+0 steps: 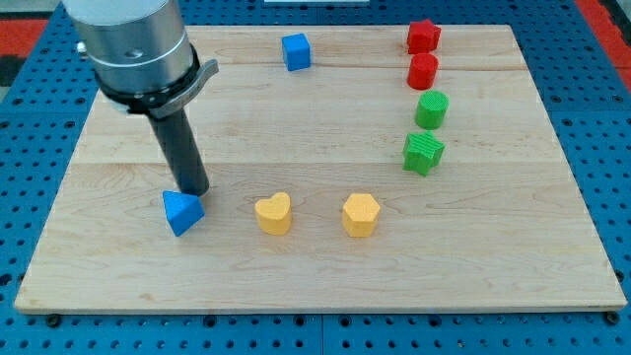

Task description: Push the blue cube to the left of the blue triangle

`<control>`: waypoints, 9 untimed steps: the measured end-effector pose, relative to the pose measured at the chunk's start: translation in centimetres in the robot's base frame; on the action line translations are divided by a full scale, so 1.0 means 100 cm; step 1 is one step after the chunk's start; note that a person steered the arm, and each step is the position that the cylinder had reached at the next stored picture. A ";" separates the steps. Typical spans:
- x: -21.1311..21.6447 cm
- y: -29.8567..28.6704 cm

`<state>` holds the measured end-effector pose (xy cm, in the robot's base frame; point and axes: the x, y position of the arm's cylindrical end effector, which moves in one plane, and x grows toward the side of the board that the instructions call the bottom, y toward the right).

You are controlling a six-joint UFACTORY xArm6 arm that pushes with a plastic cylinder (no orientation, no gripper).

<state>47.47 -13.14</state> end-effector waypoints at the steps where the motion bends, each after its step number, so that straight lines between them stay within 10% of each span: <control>1: -0.043 0.066; 5: -0.238 0.190; 8: -0.229 0.051; 9: -0.197 0.104</control>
<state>27.81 -2.72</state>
